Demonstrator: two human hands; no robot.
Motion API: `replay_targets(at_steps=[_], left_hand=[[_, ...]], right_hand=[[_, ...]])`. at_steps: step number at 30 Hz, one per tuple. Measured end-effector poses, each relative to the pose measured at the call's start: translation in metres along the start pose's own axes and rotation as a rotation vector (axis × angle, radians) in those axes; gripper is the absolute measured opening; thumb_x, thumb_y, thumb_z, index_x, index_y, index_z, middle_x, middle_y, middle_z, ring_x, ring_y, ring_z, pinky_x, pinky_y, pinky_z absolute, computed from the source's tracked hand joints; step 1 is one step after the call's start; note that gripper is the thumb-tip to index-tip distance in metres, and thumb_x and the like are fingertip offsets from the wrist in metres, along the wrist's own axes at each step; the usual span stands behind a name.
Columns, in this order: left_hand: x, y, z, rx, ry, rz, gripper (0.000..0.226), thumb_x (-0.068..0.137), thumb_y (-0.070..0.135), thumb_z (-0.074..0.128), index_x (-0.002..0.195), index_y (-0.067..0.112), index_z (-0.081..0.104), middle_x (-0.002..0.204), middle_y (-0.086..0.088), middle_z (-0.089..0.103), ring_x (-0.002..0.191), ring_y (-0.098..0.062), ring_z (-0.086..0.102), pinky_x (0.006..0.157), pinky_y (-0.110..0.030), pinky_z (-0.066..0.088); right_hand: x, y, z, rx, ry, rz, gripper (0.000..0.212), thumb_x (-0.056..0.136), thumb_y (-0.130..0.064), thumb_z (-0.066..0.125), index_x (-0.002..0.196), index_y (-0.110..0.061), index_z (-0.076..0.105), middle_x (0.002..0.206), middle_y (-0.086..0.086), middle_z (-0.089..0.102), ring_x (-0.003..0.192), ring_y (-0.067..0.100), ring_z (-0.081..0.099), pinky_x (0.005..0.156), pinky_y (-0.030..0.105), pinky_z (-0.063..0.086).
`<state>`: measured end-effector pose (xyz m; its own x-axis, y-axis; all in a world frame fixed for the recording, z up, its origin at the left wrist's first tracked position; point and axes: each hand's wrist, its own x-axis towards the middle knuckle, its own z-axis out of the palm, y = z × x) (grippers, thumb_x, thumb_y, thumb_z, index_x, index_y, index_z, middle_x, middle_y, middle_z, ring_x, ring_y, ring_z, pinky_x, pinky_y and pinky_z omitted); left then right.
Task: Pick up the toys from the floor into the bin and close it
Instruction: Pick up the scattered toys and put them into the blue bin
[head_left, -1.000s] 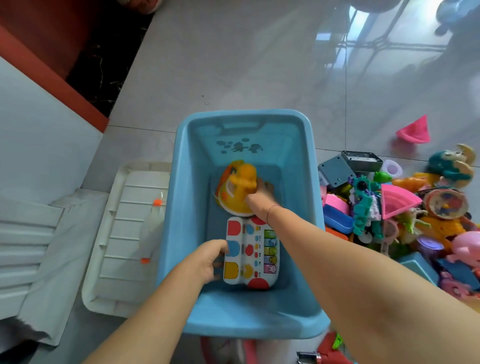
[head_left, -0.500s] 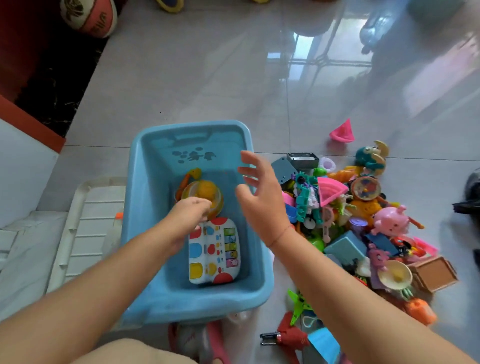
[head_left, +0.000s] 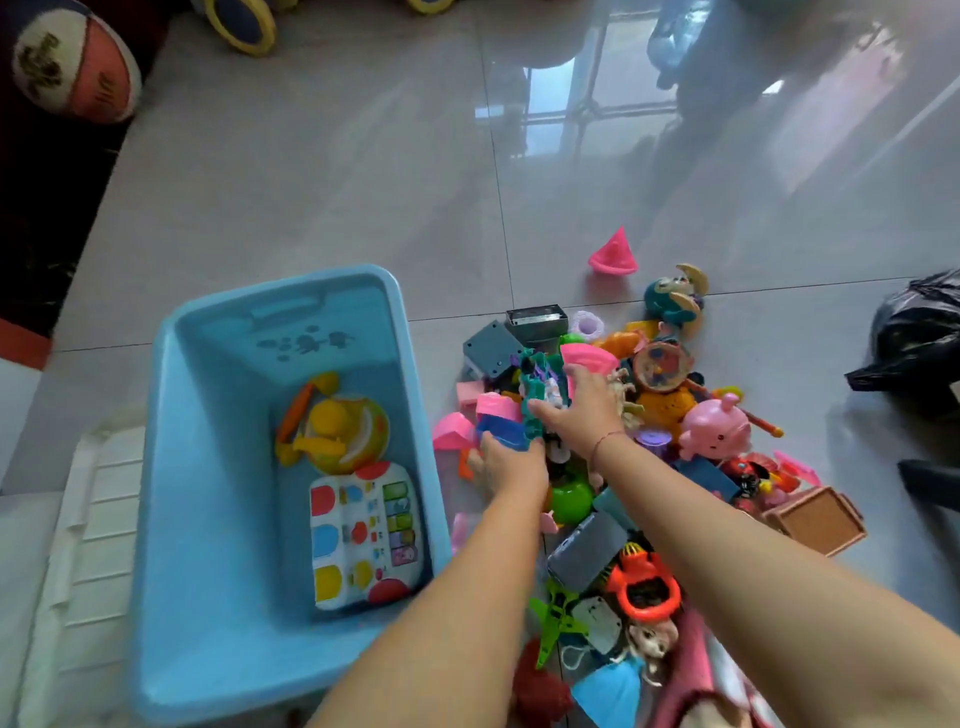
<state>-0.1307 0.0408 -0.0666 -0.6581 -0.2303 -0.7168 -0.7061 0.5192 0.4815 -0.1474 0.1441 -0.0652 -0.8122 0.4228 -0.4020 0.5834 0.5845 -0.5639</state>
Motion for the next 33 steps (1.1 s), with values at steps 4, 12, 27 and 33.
replay_targets(at_steps=[4, 12, 27, 33], left_hand=[[0.027, -0.039, 0.033, -0.086, -0.018, -0.17, 0.1, 0.07, 0.041, 0.075, 0.148, 0.026, 0.014, 0.151, -0.013, 0.024, 0.128, -0.041, 0.04, 0.099, -0.055, 0.042], [0.044, -0.049, 0.032, -0.043, 0.013, 0.026, 0.092, 0.075, 0.032, 0.075, 0.148, 0.03, 0.018, 0.153, -0.011, 0.012, 0.124, -0.036, 0.045, 0.102, -0.039, 0.036], [-0.047, -0.012, -0.005, -0.233, 0.08, 0.192, 0.049, 0.09, 0.02, 0.054, 0.135, 0.019, 0.037, 0.127, -0.005, 0.052, 0.107, -0.025, 0.055, 0.078, -0.028, 0.04], [-0.085, -0.007, -0.107, -0.612, 0.575, 0.394, 0.054, 0.086, 0.014, 0.058, 0.136, 0.016, 0.038, 0.127, -0.004, 0.051, 0.102, -0.02, 0.054, 0.072, -0.013, 0.042]], right_hand=[[0.017, -0.006, 0.026, -0.117, -0.023, 0.088, 0.09, 0.073, -0.067, 0.061, 0.143, -0.021, 0.029, 0.143, 0.006, 0.035, 0.129, 0.031, 0.039, 0.102, 0.048, 0.042], [0.012, 0.006, 0.042, -0.051, -0.018, 0.123, 0.077, 0.075, -0.04, 0.065, 0.143, -0.025, 0.03, 0.138, 0.009, 0.037, 0.124, 0.034, 0.04, 0.105, 0.046, 0.039], [-0.059, 0.026, -0.034, 1.13, 0.169, 0.254, 0.03, 0.088, -0.004, 0.054, 0.115, -0.014, 0.051, 0.107, 0.014, 0.06, 0.093, 0.027, 0.06, 0.069, 0.034, 0.053], [-0.104, -0.068, -0.049, 1.361, -0.158, -0.073, 0.048, 0.075, -0.017, 0.061, 0.12, -0.005, 0.051, 0.11, 0.019, 0.061, 0.097, 0.031, 0.06, 0.082, 0.045, 0.052]])
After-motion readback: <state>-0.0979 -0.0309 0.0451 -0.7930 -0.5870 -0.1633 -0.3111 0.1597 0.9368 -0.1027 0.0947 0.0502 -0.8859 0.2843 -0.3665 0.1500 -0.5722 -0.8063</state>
